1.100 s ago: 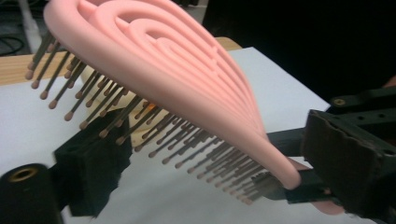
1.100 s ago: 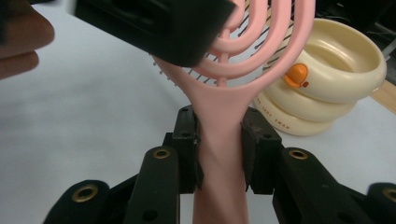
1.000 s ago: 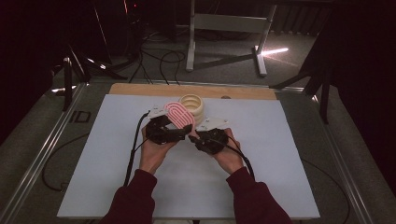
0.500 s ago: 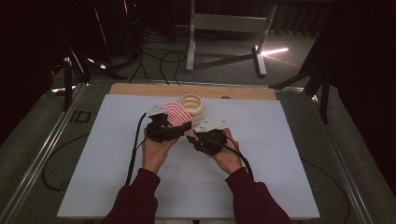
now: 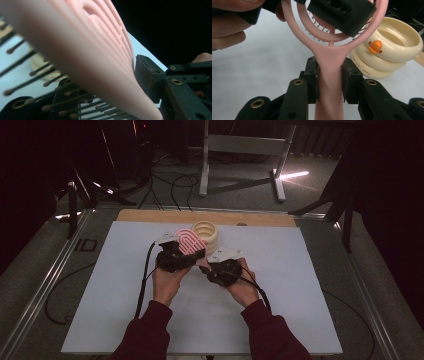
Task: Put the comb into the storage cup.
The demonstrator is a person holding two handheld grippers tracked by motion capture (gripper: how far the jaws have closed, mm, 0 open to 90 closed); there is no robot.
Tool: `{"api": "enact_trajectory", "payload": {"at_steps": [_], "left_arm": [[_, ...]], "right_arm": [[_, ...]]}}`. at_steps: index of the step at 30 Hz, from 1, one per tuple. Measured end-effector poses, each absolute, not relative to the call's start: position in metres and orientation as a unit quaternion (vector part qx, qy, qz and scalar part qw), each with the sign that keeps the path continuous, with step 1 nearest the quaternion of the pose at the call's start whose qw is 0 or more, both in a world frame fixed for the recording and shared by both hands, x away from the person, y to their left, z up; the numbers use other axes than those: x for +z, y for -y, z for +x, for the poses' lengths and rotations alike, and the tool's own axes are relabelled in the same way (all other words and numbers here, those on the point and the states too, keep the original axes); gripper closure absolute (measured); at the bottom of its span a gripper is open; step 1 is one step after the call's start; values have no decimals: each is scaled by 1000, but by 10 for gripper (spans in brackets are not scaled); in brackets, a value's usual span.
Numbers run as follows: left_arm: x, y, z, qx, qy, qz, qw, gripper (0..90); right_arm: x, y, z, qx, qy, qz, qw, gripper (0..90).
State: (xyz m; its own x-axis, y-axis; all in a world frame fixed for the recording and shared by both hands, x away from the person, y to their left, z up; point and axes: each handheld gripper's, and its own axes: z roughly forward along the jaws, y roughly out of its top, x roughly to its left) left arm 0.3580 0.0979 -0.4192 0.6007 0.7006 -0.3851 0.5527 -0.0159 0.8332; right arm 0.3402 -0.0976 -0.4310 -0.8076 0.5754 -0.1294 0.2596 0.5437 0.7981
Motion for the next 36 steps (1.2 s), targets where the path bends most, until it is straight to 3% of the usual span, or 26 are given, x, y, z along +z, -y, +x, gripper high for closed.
{"api": "enact_trajectory", "payload": {"at_steps": [10,24,36], "left_arm": [[-417,-98,356,52,-431,699,569,607],[-415,-97,354,54,-423,689,586,630],[-410,-108,356,71,-435,677,589,634]], "right_arm": [[-434,97,342,412,-856,249,187,703],[-437,99,343,418,-851,258,186,693],[-437,106,347,425,-845,275,174,399]]}}
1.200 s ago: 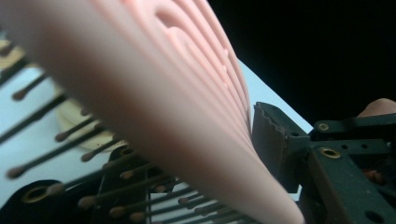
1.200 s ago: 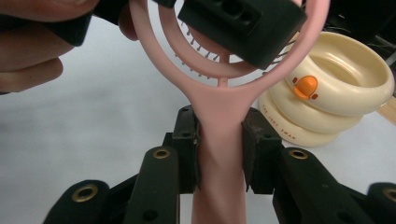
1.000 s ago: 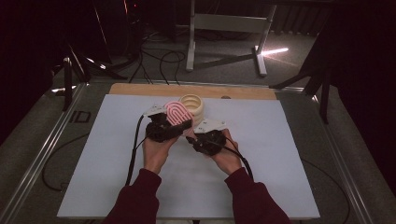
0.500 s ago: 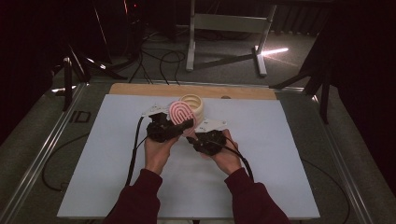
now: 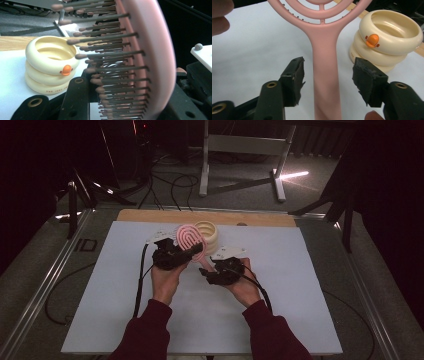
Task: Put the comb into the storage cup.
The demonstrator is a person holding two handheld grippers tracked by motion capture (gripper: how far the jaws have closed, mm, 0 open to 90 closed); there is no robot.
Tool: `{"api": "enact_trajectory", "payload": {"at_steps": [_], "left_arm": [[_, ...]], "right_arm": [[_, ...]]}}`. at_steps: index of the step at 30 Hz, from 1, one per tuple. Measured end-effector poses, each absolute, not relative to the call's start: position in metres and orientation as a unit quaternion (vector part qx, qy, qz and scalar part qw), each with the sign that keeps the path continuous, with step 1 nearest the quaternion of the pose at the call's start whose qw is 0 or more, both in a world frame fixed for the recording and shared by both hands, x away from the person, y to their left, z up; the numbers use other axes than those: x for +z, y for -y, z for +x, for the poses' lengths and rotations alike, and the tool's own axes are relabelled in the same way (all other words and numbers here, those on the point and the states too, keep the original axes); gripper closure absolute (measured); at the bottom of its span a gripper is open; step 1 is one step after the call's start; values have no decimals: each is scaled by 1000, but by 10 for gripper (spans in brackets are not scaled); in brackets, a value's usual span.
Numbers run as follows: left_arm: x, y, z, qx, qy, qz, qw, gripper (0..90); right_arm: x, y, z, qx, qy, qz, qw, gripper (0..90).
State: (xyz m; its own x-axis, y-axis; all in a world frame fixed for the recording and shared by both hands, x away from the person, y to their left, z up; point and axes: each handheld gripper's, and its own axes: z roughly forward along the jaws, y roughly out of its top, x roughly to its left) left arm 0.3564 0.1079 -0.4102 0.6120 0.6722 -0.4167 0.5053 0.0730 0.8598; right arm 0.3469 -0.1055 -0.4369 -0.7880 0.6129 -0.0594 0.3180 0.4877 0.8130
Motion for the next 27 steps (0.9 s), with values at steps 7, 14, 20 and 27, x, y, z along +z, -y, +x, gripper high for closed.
{"api": "enact_trajectory", "payload": {"at_steps": [7,14,20,27], "left_arm": [[-409,-112,358,76,-438,675,589,635],[-406,-115,360,82,-440,675,587,635],[-404,-117,361,86,-441,674,586,636],[-399,-121,363,90,-441,671,589,636]], "right_arm": [[-437,111,349,428,-840,288,166,284],[-436,119,350,428,-836,299,169,146],[-435,124,350,429,-833,306,171,107],[-437,137,349,436,-823,319,175,91]]}}
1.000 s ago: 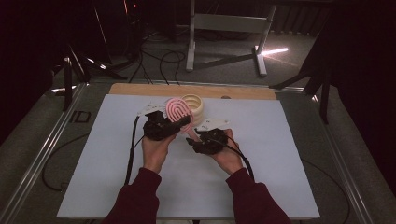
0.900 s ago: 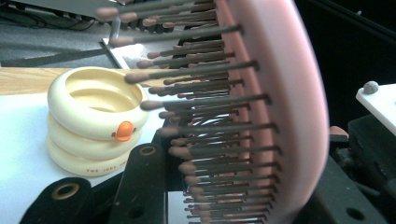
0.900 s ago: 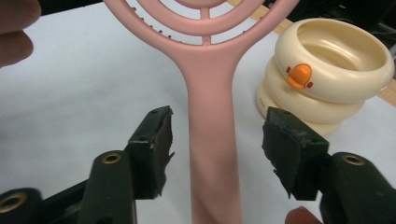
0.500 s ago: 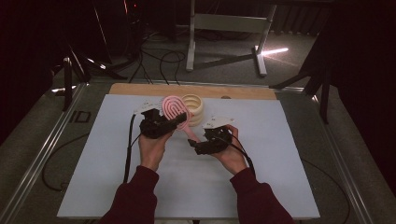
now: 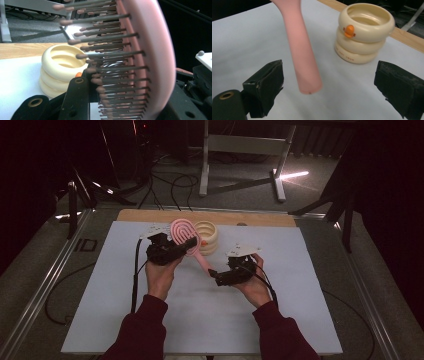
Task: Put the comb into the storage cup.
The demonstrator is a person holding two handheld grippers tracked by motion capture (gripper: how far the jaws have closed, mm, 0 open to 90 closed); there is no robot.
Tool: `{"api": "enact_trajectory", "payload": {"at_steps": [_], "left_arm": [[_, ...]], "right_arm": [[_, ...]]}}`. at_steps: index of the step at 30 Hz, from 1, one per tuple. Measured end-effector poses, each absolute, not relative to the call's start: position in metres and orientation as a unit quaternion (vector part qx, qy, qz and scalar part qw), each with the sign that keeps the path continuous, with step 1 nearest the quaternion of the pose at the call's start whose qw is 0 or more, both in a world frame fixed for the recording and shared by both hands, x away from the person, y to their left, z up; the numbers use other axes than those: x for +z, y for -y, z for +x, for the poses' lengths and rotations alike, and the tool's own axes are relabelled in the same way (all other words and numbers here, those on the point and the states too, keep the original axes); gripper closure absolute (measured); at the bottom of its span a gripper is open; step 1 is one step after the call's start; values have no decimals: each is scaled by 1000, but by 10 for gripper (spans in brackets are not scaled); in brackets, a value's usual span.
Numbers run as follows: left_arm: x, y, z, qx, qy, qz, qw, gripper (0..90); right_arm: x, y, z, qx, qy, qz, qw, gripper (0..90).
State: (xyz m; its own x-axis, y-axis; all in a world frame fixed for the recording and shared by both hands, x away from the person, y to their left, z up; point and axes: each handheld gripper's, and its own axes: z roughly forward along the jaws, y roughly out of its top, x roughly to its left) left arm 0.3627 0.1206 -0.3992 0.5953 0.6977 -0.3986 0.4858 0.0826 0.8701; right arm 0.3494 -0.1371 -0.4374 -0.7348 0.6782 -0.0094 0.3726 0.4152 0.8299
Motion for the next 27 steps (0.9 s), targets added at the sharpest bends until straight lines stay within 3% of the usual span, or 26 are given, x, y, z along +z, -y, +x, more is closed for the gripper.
{"api": "enact_trajectory", "payload": {"at_steps": [27], "left_arm": [[-391,-130,365,101,-443,665,592,636]], "right_arm": [[-445,173,332,458,-799,337,194,92]]}}
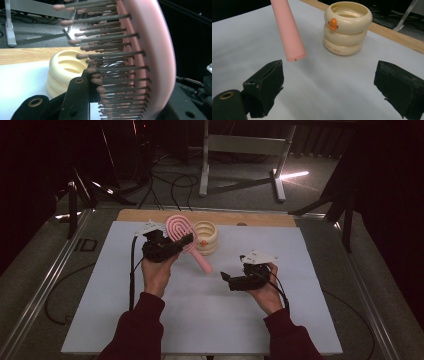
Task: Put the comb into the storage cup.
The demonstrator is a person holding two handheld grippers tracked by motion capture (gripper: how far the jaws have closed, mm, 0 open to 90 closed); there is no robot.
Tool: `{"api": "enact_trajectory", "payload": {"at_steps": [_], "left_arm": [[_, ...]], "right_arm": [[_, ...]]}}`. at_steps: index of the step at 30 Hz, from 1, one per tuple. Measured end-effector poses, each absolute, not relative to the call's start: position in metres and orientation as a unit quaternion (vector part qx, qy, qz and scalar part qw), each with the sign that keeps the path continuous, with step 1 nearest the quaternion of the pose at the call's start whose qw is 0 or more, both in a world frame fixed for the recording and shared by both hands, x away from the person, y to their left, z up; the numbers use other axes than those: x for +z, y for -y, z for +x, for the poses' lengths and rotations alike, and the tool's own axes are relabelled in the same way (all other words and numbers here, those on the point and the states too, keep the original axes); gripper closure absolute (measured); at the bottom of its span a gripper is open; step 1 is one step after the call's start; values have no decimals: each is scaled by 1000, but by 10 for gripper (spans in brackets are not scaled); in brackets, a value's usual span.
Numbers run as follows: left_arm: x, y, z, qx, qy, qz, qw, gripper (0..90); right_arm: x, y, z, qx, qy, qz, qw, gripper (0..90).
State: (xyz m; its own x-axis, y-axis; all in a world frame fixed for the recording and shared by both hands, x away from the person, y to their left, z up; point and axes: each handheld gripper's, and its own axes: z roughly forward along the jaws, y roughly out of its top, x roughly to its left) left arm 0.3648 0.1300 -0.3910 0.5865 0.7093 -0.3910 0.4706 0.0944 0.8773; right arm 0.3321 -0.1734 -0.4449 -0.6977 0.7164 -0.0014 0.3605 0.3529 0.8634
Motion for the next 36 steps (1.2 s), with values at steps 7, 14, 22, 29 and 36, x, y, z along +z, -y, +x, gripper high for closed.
{"api": "enact_trajectory", "payload": {"at_steps": [7,14,22,29,36], "left_arm": [[-388,-132,365,103,-443,665,593,636],[-387,-133,365,104,-439,663,597,636],[-382,-136,366,107,-437,663,598,636],[-380,-140,366,109,-437,662,600,636],[-377,-143,369,111,-438,659,601,636]], "right_arm": [[-450,184,325,465,-795,334,201,94],[-452,189,318,472,-790,335,202,94],[-453,196,312,482,-785,331,205,94],[-452,201,307,485,-783,327,213,98],[-456,211,300,491,-774,333,220,98]]}}
